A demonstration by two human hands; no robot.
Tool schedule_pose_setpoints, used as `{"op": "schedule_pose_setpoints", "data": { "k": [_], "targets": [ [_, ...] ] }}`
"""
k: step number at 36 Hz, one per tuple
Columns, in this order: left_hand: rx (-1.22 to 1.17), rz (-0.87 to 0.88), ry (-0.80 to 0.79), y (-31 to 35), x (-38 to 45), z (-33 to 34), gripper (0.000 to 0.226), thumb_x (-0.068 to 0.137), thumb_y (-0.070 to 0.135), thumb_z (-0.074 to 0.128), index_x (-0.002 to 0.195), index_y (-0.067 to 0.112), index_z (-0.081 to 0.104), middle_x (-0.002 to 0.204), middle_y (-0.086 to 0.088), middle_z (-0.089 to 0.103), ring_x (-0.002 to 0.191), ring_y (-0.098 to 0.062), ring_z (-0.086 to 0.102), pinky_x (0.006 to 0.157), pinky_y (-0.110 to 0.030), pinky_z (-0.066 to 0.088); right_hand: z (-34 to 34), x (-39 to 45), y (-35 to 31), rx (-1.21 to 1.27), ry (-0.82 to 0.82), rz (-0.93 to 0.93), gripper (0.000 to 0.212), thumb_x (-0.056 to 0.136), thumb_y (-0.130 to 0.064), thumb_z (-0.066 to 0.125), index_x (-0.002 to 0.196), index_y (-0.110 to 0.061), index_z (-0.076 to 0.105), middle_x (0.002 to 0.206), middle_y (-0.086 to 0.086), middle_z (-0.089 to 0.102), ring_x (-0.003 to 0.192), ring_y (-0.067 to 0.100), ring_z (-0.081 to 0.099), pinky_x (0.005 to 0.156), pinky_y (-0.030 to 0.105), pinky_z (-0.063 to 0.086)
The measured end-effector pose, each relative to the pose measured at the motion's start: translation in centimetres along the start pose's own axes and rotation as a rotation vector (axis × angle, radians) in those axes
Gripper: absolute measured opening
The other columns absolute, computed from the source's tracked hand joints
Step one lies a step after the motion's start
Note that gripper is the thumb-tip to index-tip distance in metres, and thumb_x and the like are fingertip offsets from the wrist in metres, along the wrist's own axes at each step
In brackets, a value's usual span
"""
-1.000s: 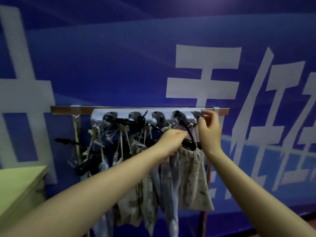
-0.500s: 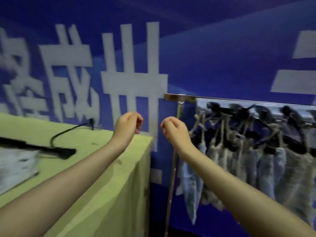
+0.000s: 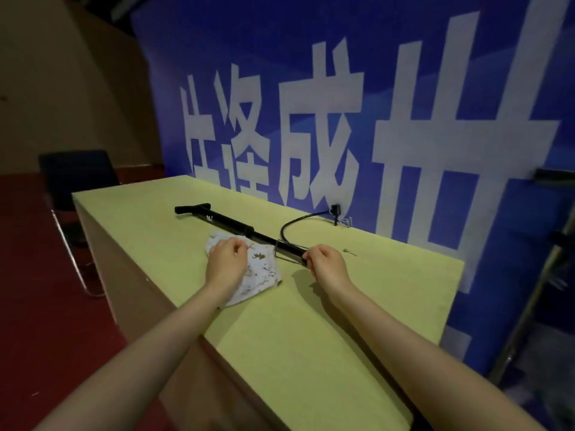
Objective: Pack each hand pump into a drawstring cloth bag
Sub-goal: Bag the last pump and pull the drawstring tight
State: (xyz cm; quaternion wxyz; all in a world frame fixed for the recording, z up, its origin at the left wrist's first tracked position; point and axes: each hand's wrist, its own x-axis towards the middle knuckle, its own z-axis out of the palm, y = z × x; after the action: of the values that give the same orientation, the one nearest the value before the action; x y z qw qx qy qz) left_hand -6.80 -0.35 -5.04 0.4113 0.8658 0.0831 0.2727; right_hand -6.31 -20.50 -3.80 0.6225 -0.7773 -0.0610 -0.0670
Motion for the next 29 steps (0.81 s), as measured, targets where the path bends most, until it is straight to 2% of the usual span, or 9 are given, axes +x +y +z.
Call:
{"op": "schedule_pose_setpoints", "data": {
  "k": [3, 7, 11, 15, 21, 24, 27, 29],
  "targets": [
    [0.069, -0.012, -0.085, -2.1, 1.1, -0.1, 0.021, 0.093, 0.036, 0.047, 0.096, 0.024, 0.063, 0.102, 0.000, 0.061, 0.108, -0.023, 0.053, 0.090, -0.042, 0.048, 2.0, 1.4, 0.6, -0.038, 0.018, -0.016, 0.027, 0.095, -0.015, 0.041, 0.076, -0.014, 0.059, 0.071, 0.004, 0.057, 0.061, 0.018, 0.048, 0.053, 0.028, 0.035],
    [0.163, -0.007, -0.180, -3.2, 1.9, 0.6, 0.040, 0.088, 0.055, 0.054, 0.108, 0.022, 0.066, 0.110, 0.000, 0.058, 0.109, -0.019, 0.052, 0.094, -0.038, 0.047, 3.4, 3.1, 1.7, -0.177, 0.009, -0.051, 0.023, 0.095, -0.018, 0.043, 0.088, -0.015, 0.065, 0.087, -0.001, 0.066, 0.078, 0.017, 0.059, 0.067, 0.030, 0.044],
    [0.123, 0.027, -0.199, -3.3, 2.0, 0.7, 0.030, 0.080, 0.059, 0.063, 0.085, 0.029, 0.068, 0.096, 0.014, 0.056, 0.103, -0.010, 0.053, 0.091, -0.036, 0.047, 4.1, 3.5, 2.4, -0.366, -0.029, -0.107, 0.023, 0.095, -0.026, 0.046, 0.099, -0.017, 0.066, 0.087, -0.006, 0.065, 0.082, 0.016, 0.060, 0.068, 0.029, 0.043],
    [0.196, 0.113, -0.249, -3.6, 1.8, 0.8, 0.020, 0.078, 0.049, 0.071, 0.071, 0.033, 0.061, 0.096, 0.012, 0.056, 0.109, -0.013, 0.047, 0.096, -0.037, 0.042, 4.3, 3.3, 2.7, -0.520, -0.162, -0.157, 0.026, 0.093, -0.029, 0.047, 0.088, -0.015, 0.068, 0.084, 0.001, 0.069, 0.079, 0.019, 0.062, 0.069, 0.033, 0.049],
    [0.215, 0.162, -0.291, -3.5, 1.6, 0.6, 0.021, 0.090, 0.040, 0.060, 0.071, 0.036, 0.053, 0.091, 0.011, 0.057, 0.107, -0.019, 0.049, 0.093, -0.037, 0.042, 3.5, 3.1, 2.8, -0.403, -0.231, -0.123, 0.029, 0.094, -0.023, 0.045, 0.093, -0.017, 0.073, 0.095, -0.005, 0.072, 0.087, 0.016, 0.064, 0.084, 0.036, 0.052],
    [0.213, 0.156, -0.371, -3.0, 0.8, 0.4, 0.016, 0.088, 0.047, 0.060, 0.085, 0.031, 0.059, 0.101, 0.007, 0.055, 0.114, -0.014, 0.042, 0.094, -0.035, 0.041, 3.0, 2.5, 2.5, -0.393, -0.302, -0.142, 0.026, 0.094, -0.023, 0.048, 0.095, -0.017, 0.073, 0.097, -0.008, 0.071, 0.090, 0.011, 0.063, 0.086, 0.033, 0.050],
    [0.287, 0.185, -0.481, -2.6, 0.0, -0.1, 0.034, 0.083, 0.052, 0.066, 0.106, 0.027, 0.060, 0.112, 0.004, 0.048, 0.113, -0.010, 0.035, 0.096, -0.032, 0.040, 2.6, 2.0, 2.0, -0.316, -0.418, -0.117, 0.021, 0.093, -0.021, 0.052, 0.098, -0.019, 0.073, 0.094, -0.016, 0.067, 0.084, -0.001, 0.059, 0.078, 0.022, 0.046],
    [0.300, 0.175, -0.466, -2.4, -0.6, -0.5, 0.019, 0.087, 0.045, 0.065, 0.092, 0.027, 0.060, 0.101, 0.003, 0.049, 0.104, -0.012, 0.042, 0.087, -0.029, 0.040, 2.3, 1.5, 1.5, -0.182, -0.463, -0.072, 0.021, 0.093, -0.014, 0.053, 0.097, -0.018, 0.073, 0.087, -0.016, 0.066, 0.073, -0.006, 0.057, 0.069, 0.014, 0.042]
  ]
}}
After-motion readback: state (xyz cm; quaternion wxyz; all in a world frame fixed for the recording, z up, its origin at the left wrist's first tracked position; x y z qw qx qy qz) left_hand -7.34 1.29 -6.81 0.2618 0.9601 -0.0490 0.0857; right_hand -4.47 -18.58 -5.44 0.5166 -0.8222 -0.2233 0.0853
